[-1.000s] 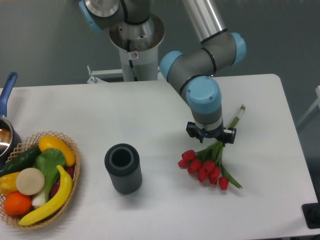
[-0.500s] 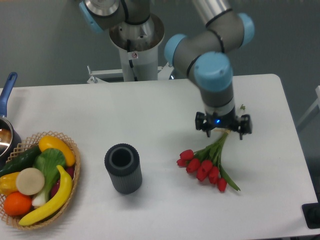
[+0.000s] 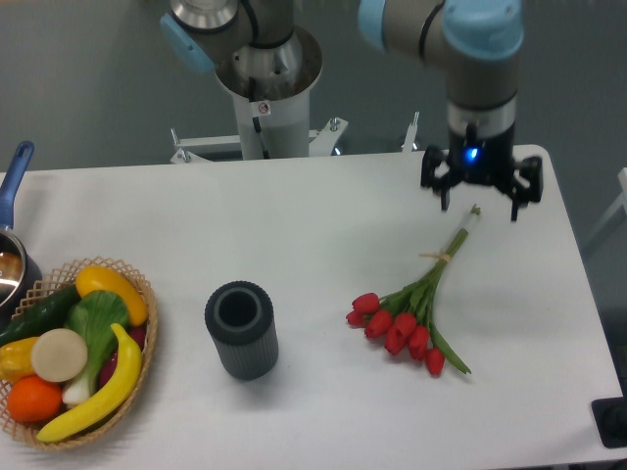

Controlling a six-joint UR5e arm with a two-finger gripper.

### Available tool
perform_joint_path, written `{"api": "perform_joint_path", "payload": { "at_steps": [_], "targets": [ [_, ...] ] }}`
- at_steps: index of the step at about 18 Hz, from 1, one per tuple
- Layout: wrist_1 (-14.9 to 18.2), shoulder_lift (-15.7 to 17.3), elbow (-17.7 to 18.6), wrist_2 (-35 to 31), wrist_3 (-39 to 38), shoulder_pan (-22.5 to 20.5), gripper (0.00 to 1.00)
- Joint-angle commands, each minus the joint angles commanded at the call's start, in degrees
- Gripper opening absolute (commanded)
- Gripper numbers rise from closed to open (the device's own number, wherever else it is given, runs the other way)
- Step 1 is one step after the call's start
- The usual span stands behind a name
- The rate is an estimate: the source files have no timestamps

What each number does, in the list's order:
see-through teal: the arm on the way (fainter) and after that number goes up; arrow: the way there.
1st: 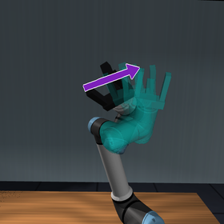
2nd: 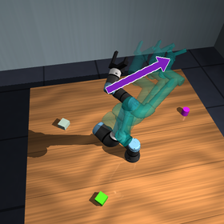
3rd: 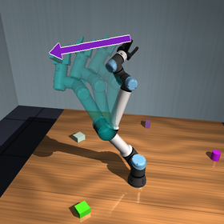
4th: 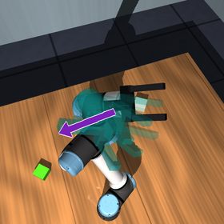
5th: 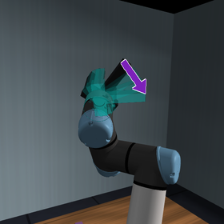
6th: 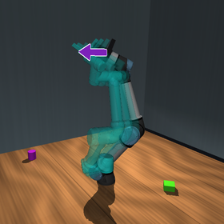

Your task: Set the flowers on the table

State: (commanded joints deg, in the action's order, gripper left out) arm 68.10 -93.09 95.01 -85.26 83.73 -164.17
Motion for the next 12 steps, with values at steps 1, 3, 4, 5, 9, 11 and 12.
{"api": "perform_joint_path", "payload": {
  "at_steps": [1,3,4,5,9,11,12],
  "targets": [
    [1.15,0.7,0.0,0.88,2.38,-1.32,1.0],
    [2.3,1.41,-0.09,2.46,3.81,-2.56,1.0],
    [2.3,1.68,0.09,2.64,3.81,-2.91,1.0],
    [2.3,1.68,0.17,2.64,3.81,-3.0,1.0],
    [2.3,1.68,0.26,2.64,3.9,-3.0,1.0],
    [2.21,1.68,0.18,2.64,3.81,-3.0,1.0],
    [2.21,1.68,0.26,2.64,3.81,-3.0,1.0]
  ]
}}
